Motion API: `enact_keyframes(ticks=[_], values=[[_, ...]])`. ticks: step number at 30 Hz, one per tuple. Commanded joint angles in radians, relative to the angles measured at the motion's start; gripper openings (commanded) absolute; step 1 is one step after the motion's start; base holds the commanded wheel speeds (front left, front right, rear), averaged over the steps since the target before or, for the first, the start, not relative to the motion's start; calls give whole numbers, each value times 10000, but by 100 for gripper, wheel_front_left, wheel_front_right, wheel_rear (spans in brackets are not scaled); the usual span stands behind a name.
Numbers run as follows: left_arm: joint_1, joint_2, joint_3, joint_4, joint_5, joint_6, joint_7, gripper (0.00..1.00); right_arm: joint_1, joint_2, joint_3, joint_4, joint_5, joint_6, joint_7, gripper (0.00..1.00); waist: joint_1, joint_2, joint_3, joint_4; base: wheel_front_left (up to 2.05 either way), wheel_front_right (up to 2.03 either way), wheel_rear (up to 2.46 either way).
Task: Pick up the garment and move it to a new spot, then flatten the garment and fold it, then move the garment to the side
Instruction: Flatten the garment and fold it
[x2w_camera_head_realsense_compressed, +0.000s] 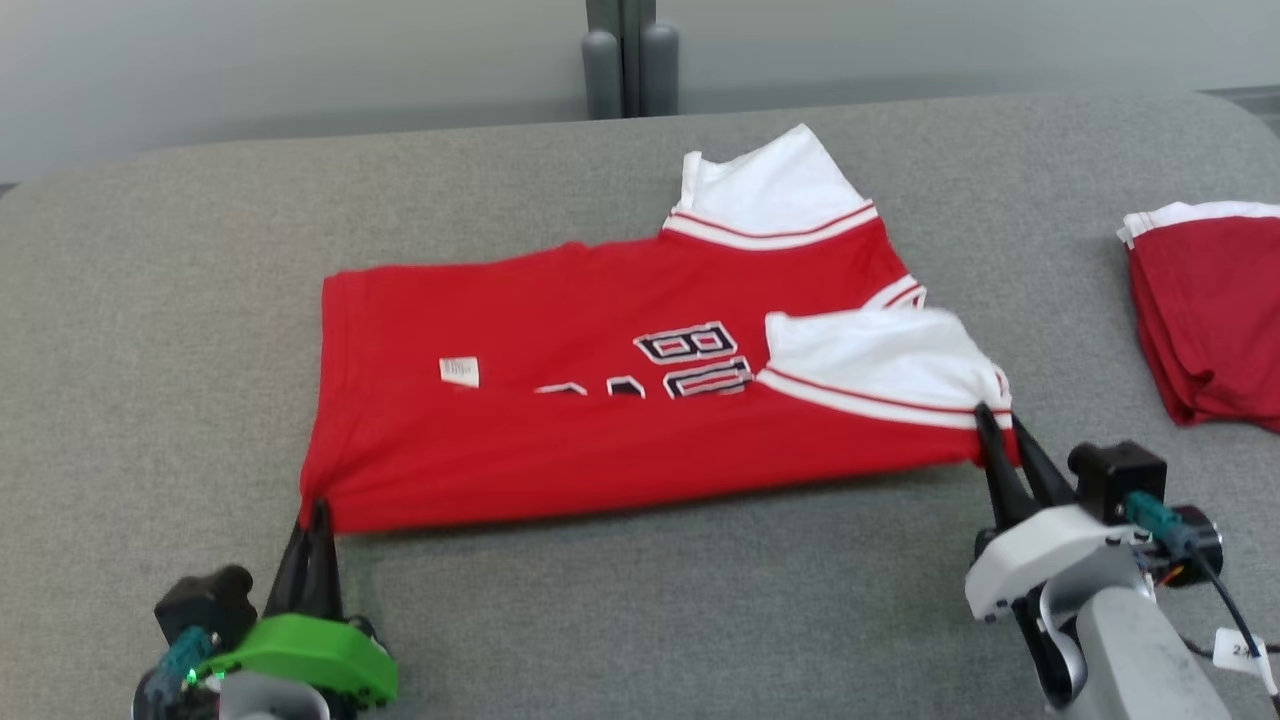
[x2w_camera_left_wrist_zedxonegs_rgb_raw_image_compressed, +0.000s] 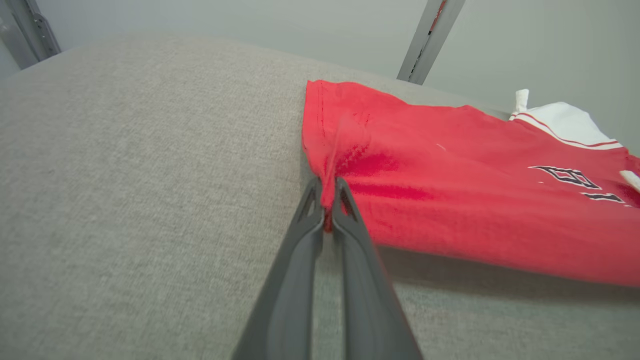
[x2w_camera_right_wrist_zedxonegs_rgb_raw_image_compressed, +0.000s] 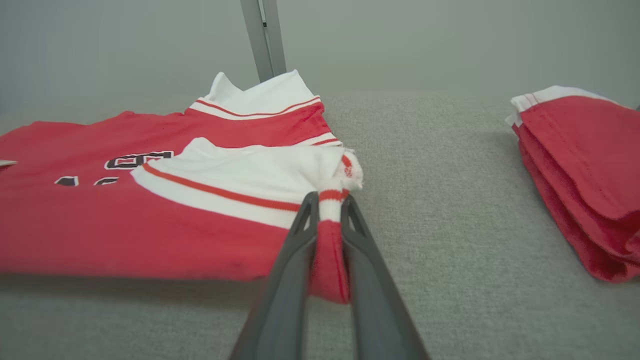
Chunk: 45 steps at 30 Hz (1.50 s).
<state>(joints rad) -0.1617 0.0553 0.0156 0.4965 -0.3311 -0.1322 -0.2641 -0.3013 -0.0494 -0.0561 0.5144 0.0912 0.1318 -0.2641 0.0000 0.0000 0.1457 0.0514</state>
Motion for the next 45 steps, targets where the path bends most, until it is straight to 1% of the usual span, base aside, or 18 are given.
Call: enact_keyframes(ticks=[1, 6, 7, 8, 9, 10, 15, 18, 23, 28, 35, 38, 39, 40, 41, 42, 45], values=[[453, 51, 126, 150, 50, 36, 4, 0, 388, -140, 24, 125, 144, -24, 3, 0, 0, 0, -587, 120, 0, 0, 0], [1475, 0, -22, 627, -27, 36, 4, 0, 1465, -201, 298, 478, 238, -24, 3, 0, 0, 0, -612, 188, 0, 0, 0], [1566, -1, -69, 689, -123, 36, 4, 9, 1581, -192, 325, 499, 203, -24, 3, 0, 0, 0, -562, 198, 0, 0, 0], [1626, -2, -123, 723, -187, 39, 4, 62, 1679, -189, 318, 507, 171, -24, 3, 11, 0, 0, -506, 205, 0, 0, 0], [1630, -2, -153, 714, -225, 55, 4, 100, 1743, -189, 313, 501, 131, -24, 3, 42, 0, 0, -441, 211, 0, 0, 0], [1581, -3, -174, 682, -255, 86, 4, 100, 1771, -182, 302, 455, 102, -24, 3, 100, 0, 0, -351, 218, 0, 0, 0], [723, -15, -57, 284, 12, 72, 4, 100, 1244, -158, 76, 143, -213, -21, 3, 100, 0, 0, 149, 205, 0, 0, 0], [-423, 33, 139, 349, 249, 35, 6, 100, 584, -129, -27, -38, -542, -21, 3, 100, 0, 0, 667, 134, 0, 0, 0], [-2254, 610, -40, 1544, 218, 10, 6, 100, -500, -79, 229, 8, -912, -21, 3, 100, 0, 0, 1357, -68, 0, 0, 0], [-3794, 1228, -468, 2700, -244, 6, 4, 100, -1514, -58, 664, 170, -1188, -21, 33, 100, 0, 0, 2017, -261, 0, 0, 0], [-5048, 1816, -1289, 3769, -885, 11, 6, 100, -2621, -46, 1008, 351, -1477, -21, 90, 100, 0, 0, 2761, -353, 0, 0, 0], [-5337, 1874, -1702, 4222, -1210, 10, 6, 100, -3088, -41, 1103, 421, -1592, -21, 179, 100, 0, 0, 2974, -342, 0, 0, 0], [-5426, 1874, -1876, 4391, -1358, 10, 6, 95, -3263, -40, 1146, 458, -1621, -21, 236, 100, 0, 0, 3044, -324, 0, 0, 0], [-5491, 1906, -2017, 4507, -1427, 10, 20, 72, -3403, -42, 1166, 503, -1657, -21, 297, 100, 0, 0, 3081, -305, 0, 0, 0], [-5542, 1921, -2173, 4609, -1510, 10, 26, 27, -3591, -40, 1215, 552, -1683, -21, 390, 100, 0, 0, 3134, -276, 0, 0, 0], [-5585, 1915, -2280, 4649, -1590, 10, 26, 0, -3758, -45, 1240, 605, -1704, -21, 478, 100, 0, 0, 3170, -246, 0, 0, 0], [-5685, 1988, -2458, 4353, -1779, 10, 24, 0, -4408, -125, 1331, 830, -1732, -21, 892, 100, 0, 0, 3271, -77, 0, 0, 0]])
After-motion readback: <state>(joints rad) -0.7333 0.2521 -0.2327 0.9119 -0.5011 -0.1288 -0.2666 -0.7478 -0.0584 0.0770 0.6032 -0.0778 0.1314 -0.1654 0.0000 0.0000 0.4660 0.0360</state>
